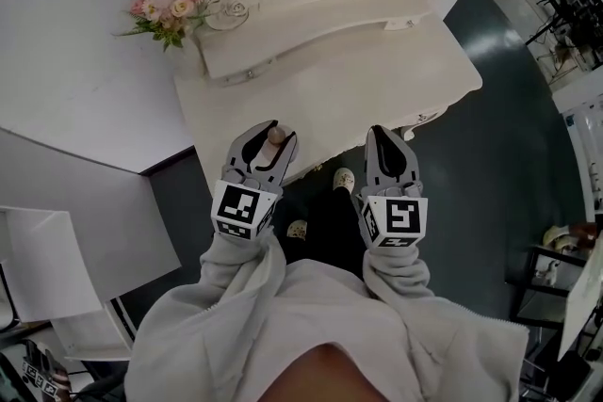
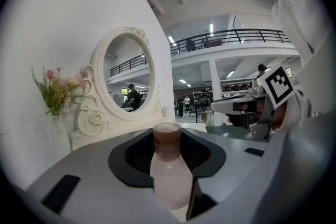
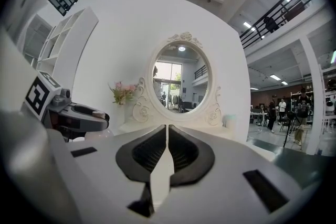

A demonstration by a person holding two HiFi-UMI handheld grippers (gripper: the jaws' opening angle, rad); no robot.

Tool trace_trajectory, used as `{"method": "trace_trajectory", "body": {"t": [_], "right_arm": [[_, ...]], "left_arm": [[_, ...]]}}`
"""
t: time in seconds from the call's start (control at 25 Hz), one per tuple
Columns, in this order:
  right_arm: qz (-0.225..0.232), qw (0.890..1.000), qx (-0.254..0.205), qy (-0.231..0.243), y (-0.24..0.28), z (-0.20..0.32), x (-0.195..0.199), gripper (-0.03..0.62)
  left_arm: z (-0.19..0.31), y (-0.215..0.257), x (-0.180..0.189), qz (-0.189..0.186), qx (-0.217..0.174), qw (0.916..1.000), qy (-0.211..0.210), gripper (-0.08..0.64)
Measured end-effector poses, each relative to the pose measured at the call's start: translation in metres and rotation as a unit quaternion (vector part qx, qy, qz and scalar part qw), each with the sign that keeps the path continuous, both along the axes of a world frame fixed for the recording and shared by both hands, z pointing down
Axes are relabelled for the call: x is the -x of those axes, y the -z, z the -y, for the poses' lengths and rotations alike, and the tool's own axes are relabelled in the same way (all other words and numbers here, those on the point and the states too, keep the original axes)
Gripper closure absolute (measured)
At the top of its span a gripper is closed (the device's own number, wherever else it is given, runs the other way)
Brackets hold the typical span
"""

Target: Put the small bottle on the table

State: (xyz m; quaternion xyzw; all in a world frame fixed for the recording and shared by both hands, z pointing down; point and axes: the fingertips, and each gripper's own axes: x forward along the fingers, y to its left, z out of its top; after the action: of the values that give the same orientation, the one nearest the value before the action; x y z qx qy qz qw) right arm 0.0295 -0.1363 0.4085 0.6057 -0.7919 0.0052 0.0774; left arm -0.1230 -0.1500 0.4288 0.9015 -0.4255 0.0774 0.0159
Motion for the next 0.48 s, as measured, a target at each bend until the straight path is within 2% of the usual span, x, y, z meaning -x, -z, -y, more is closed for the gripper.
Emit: {"method": "trace_trajectory", "body": {"t": [0.24,0.48], "right_arm": [[-0.001,1.000,-0.007,0.001,0.007,0.041,-0.025,0.555],[-0.003,1.000,-0.014,0.024,0.017,0.093,-0.036,0.555]], "left_arm": [[0.039,0.006,-0.024,-0.002,-0.007,1.0000,0.002,0.408],[0.079,0.012,-0.043,0.001,-0.010,0.9999,0.007,0.408]]}}
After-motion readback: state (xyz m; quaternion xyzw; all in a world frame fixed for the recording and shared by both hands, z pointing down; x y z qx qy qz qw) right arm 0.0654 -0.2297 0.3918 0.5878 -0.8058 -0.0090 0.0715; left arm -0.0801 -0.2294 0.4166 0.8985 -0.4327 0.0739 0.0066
